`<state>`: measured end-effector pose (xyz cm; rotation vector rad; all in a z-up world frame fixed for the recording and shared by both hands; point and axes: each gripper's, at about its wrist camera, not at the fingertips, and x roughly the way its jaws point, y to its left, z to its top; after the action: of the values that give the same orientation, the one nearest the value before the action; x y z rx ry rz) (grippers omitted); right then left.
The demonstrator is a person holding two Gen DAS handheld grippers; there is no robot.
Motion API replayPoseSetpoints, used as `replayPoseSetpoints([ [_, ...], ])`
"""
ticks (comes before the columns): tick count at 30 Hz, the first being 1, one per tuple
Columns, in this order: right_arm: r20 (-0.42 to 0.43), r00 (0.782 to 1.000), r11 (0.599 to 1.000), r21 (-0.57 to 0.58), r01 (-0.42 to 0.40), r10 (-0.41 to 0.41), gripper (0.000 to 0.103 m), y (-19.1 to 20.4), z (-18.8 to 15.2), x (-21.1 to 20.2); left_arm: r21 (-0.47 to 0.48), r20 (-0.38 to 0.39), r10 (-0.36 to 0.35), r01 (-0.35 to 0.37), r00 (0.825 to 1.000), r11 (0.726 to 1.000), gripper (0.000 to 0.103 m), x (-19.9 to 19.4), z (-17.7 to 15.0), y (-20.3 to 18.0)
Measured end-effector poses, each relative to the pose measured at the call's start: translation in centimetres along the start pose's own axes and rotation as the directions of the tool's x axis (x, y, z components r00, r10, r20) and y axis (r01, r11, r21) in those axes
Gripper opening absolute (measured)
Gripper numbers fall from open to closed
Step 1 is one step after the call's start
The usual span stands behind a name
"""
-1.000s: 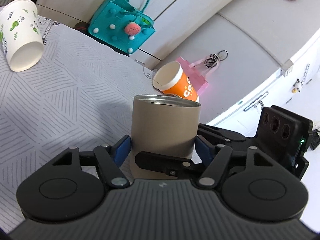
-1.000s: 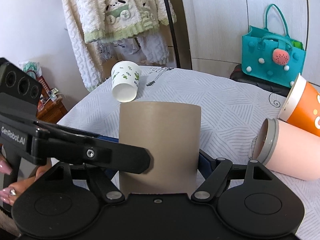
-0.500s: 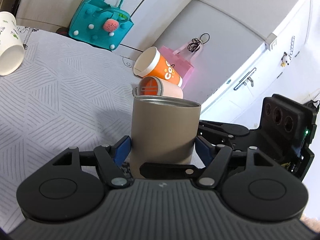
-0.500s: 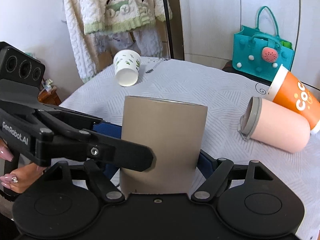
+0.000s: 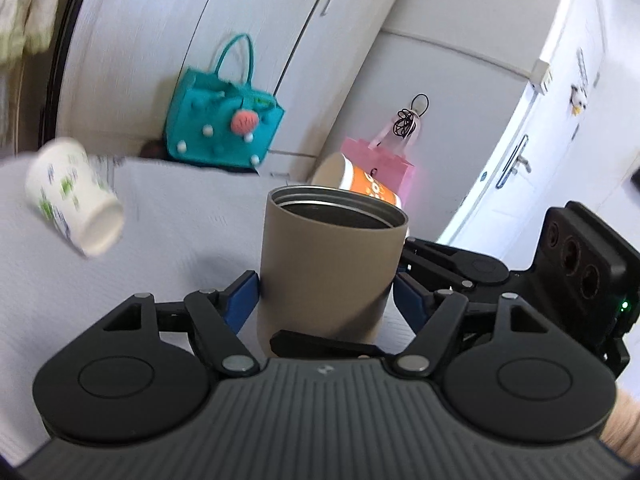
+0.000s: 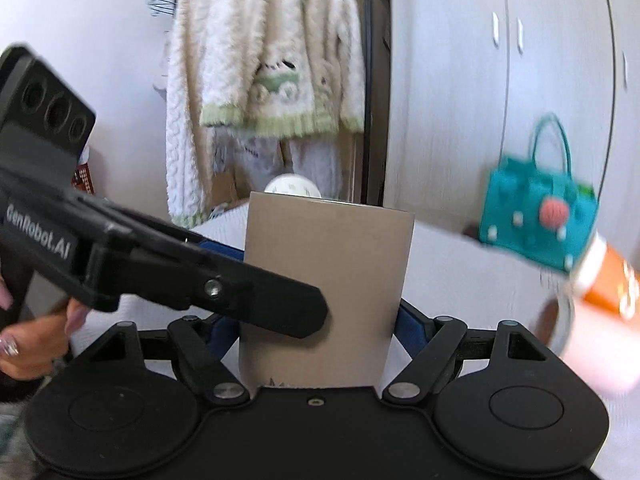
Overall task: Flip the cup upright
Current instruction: 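Lower the upright tumbler onto the table and open the right gripper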
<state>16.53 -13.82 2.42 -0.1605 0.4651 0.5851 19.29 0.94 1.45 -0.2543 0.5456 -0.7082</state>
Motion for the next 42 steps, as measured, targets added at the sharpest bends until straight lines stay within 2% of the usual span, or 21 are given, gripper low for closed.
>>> replayPoseSetpoints([
  [3, 0.059, 0.998, 0.998, -0.051, 0.026, -0.023, 0.083, 0.2, -0.2, 0.9, 0.038, 0.013, 0.007, -0.008, 1.000, 0.999, 0.073, 0.3, 0.5, 0.5],
  [5, 0.067, 0.997, 0.995, -0.091, 0.049, -0.043, 0.084, 0.2, 0.0, 1.6, 0.057, 0.009, 0.016, -0.017, 1.000, 0.998, 0.074, 1.0, 0.9, 1.0],
  [10, 0.026, 0.999, 0.999, -0.029, 0.030, -0.030, 0.083, -1.8, 0.8, 3.8, 0.084, -0.012, 0.060, -0.059, 0.998, 0.995, 0.074, 3.0, 2.0, 1.7],
  [18, -0.031, 0.999, 0.999, -0.022, 0.033, -0.034, 0.083, -2.7, 0.4, 4.8, 0.067, -0.052, 0.047, -0.043, 0.998, 0.997, 0.074, 4.8, 1.8, 2.1],
  [23, -0.021, 0.997, 0.996, -0.060, 0.069, -0.070, 0.083, -2.3, -0.3, 4.2, 0.128, -0.045, 0.058, -0.051, 0.997, 0.990, 0.074, 5.0, 1.1, 0.8],
  [30, -0.015, 0.996, 0.993, -0.079, 0.085, -0.087, 0.083, -1.7, -0.7, 3.2, 0.149, -0.055, 0.072, -0.063, 0.996, 0.987, 0.074, 4.6, 0.5, -0.4],
  [35, -0.019, 0.995, 0.995, -0.047, 0.093, -0.094, 0.090, -1.6, -1.0, 2.2, 0.093, -0.062, 0.070, -0.064, 0.996, 0.994, 0.078, 3.9, 0.2, -0.2],
  [38, -0.012, 0.995, 0.994, -0.031, 0.101, -0.101, 0.092, -1.3, -1.5, 1.2, 0.062, -0.043, 0.106, -0.103, 0.993, 0.993, 0.086, 2.9, -0.2, -0.2],
  [42, 0.000, 0.995, 0.995, -0.012, 0.097, -0.097, 0.096, -0.7, -1.9, -0.5, 0.015, -0.030, 0.150, -0.149, 0.988, 0.989, 0.090, 1.3, -0.5, -0.3],
])
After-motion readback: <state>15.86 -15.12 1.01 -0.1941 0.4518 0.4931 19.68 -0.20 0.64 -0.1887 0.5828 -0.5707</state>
